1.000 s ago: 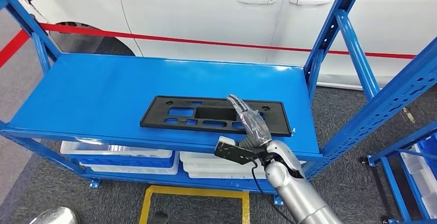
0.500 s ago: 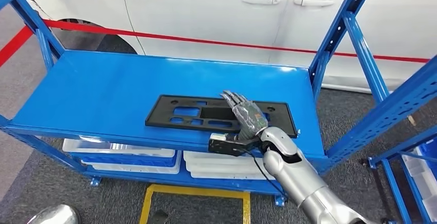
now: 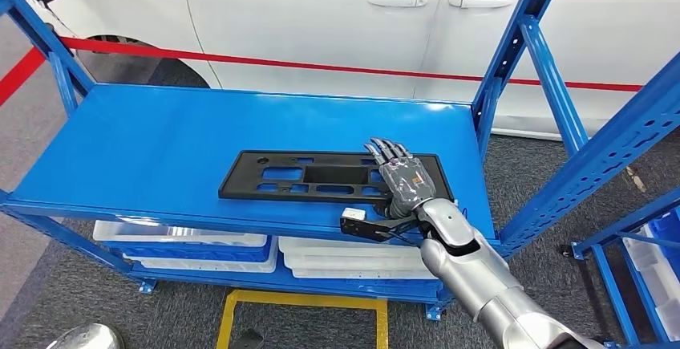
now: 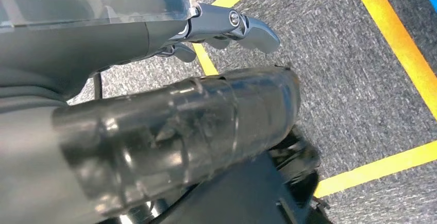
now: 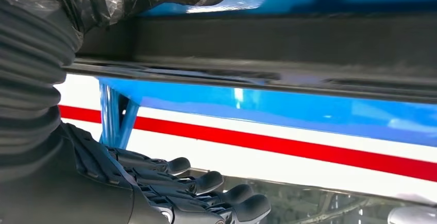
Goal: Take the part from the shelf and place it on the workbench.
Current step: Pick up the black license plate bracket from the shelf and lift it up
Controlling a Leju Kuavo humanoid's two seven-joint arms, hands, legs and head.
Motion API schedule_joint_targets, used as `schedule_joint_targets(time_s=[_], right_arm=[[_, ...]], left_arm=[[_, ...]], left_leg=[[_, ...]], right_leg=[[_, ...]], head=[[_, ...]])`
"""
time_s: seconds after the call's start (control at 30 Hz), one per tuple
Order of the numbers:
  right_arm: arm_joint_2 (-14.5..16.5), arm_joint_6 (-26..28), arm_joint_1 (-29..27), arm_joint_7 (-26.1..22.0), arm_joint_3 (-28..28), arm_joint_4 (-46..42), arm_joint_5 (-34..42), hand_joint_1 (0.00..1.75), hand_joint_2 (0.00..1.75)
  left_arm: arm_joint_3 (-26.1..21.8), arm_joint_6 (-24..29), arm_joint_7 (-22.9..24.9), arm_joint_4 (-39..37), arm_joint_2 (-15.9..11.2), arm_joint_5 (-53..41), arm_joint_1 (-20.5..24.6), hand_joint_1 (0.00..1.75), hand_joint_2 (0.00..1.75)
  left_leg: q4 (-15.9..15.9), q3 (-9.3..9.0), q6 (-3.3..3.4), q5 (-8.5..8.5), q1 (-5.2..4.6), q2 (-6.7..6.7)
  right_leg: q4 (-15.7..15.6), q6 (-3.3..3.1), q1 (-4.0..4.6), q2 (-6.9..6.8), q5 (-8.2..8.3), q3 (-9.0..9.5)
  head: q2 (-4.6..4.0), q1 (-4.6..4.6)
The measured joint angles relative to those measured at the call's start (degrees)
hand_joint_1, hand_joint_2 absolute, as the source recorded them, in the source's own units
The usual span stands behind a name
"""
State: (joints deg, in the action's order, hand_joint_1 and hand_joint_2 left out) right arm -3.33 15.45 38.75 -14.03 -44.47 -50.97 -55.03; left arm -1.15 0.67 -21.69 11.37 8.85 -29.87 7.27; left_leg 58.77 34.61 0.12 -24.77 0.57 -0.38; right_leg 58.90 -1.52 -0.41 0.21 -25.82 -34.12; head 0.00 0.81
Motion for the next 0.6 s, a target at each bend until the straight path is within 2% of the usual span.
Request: schedule_joint_targets(time_s=[0.1,0.13,0.2,0.27,0.3,0.33,0.37,0.4,0.47,0.5,0.6], right_arm=[[-0.2,0.2,0.0,0.2,0.1,0.4,-0.2,0.0,1.75],[-0.3,0.2,0.0,0.2,0.2,0.5,-0.4,0.0,1.75],[-0.5,0.2,0.0,0.4,0.4,0.7,-0.9,0.0,1.75],[-0.7,0.3,-0.1,0.6,0.5,1.2,-1.5,0.0,1.75],[-0.7,0.3,-0.2,0.7,0.5,1.5,-1.8,0.0,1.75],[-0.7,0.4,-0.3,0.9,0.5,1.8,-2.1,0.0,1.75],[-0.7,0.5,-0.3,1.1,0.7,2.2,-2.4,0.0,1.75],[-0.7,0.7,-0.3,1.3,0.9,2.5,-2.6,0.0,1.75],[-0.7,1.4,0.0,1.4,1.5,3.3,-2.7,0.0,1.75],[-0.7,1.9,0.0,1.3,1.7,3.7,-2.8,0.0,1.75],[-0.8,3.3,0.1,0.9,2.6,4.9,-2.9,0.0,1.75]], left_arm=[[-0.1,0.1,0.0,0.0,0.0,-0.1,-0.1,0.0,0.0],[-0.2,0.1,0.0,0.0,0.0,-0.1,-0.2,0.0,0.0],[-0.3,0.1,-0.1,0.0,0.1,-0.2,-0.1,0.0,0.0],[-0.5,0.1,-0.3,0.0,0.1,-0.3,0.0,0.0,0.0],[-0.6,0.0,-0.5,0.0,0.1,-0.3,0.0,0.0,0.0],[-0.8,0.0,-0.5,0.0,0.1,-0.3,0.0,0.0,0.0],[-0.9,0.1,-0.6,0.0,0.2,-0.4,0.0,0.0,0.0],[-1.1,0.1,-0.6,0.0,0.2,-0.5,0.0,0.0,0.0],[-1.2,0.3,-0.6,0.0,0.4,-0.6,0.1,0.0,0.0],[-1.3,0.3,-0.6,0.0,0.4,-0.7,0.2,0.0,0.0],[-1.7,0.6,-0.5,0.0,0.6,-0.7,0.2,0.0,0.0]], left_leg=[[-0.8,-0.21,0.84,0.13,-0.02,-0.04],[-1.0,-0.3,1.18,0.27,0.08,-0.02],[-1.3,-0.42,1.81,0.47,0.21,0.04],[-1.3,-0.37,2.09,0.45,0.17,0.06],[-1.3,-0.35,2.09,0.42,0.16,0.06],[-1.2,-0.34,2.08,0.39,0.16,0.04],[-1.1,-0.34,2.02,0.32,0.17,0.01],[-0.9,-0.35,1.92,0.2,0.17,-0.02],[-0.5,-0.2,1.51,-0.13,0.0,-0.08],[-0.3,-0.11,1.25,-0.24,-0.1,-0.08],[-0.2,-0.04,0.44,-0.39,-0.08,-0.01]], right_leg=[[0.1,0.95,0.07,0.03,-0.15,-0.2],[0.8,1.26,0.02,0.03,-0.71,-0.48],[5.5,1.82,-0.17,0.01,-3.49,-2.64],[13.0,2.23,-0.3,-0.02,-6.76,-6.33],[15.5,2.36,-0.36,-0.03,-7.34,-7.64],[16.0,2.41,-0.42,-0.04,-6.83,-7.98],[14.1,2.38,-0.46,-0.07,-5.27,-7.19],[10.5,2.27,-0.49,-0.1,-3.14,-5.47],[3.3,1.8,-0.34,-0.14,-0.44,-2.05],[1.5,1.54,-0.2,-0.12,-0.03,-1.18],[0.6,0.65,-0.04,-0.03,0.0,-0.86]], head=[[0.0,0.01],[0.0,0.04],[0.0,0.08],[0.0,0.09],[0.0,0.09],[0.0,0.09],[0.0,0.1],[0.0,0.1],[0.0,0.08],[0.0,0.07],[0.0,0.05]])
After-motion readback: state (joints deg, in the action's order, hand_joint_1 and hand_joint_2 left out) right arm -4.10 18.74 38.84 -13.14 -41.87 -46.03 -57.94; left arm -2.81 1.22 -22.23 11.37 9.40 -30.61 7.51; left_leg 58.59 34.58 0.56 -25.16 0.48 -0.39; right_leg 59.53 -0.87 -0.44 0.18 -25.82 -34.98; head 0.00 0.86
